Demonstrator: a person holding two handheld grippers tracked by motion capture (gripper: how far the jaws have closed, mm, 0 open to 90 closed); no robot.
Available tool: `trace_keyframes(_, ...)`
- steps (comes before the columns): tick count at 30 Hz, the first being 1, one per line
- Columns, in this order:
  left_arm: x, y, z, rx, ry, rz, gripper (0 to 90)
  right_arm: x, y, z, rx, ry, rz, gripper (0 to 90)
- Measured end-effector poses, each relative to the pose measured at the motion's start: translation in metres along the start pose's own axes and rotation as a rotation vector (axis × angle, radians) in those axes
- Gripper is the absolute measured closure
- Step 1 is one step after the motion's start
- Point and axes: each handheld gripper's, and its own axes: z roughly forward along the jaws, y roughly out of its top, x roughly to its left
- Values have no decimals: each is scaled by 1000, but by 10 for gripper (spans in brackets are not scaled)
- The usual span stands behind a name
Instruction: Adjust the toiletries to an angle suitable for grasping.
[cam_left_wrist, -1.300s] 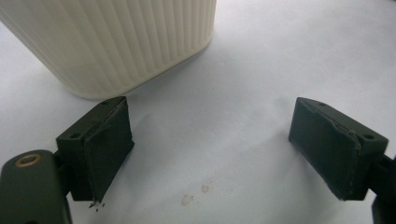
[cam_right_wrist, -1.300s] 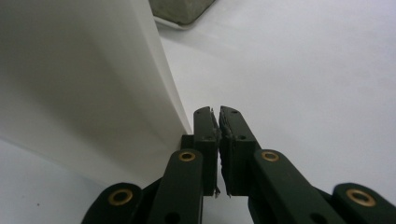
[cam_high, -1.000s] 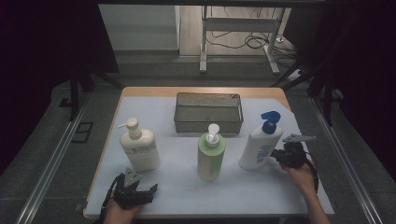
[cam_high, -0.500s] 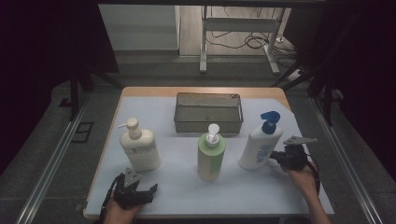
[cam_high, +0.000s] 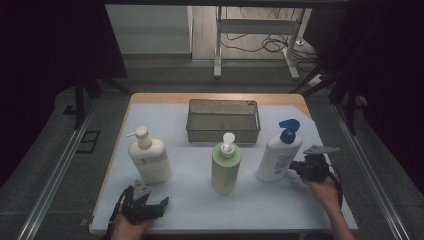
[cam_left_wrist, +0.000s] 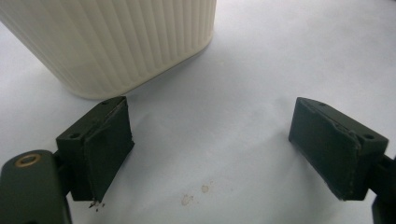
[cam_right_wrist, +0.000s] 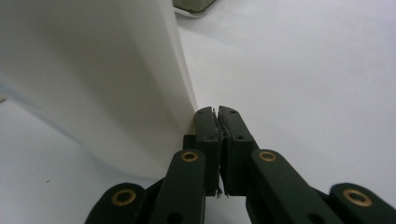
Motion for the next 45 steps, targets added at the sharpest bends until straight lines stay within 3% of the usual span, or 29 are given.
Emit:
trace_keyframes(7, 0, 0, 0, 0, 0, 0, 130, 0, -1, 0, 4, 26, -20, 886)
trace_keyframes(16, 0, 0, 0, 0, 0, 0, 130, 12, -5, -3, 11, 40, -55, 885)
trace_keyframes(25, 0, 0, 0, 1, 1, 0, 130, 22, -15, -7, 3, 48, -31, 882)
trace_keyframes(45, 0, 0, 0, 2, 1, 0, 130, 46, -28, -12, 19, 67, -77, 855)
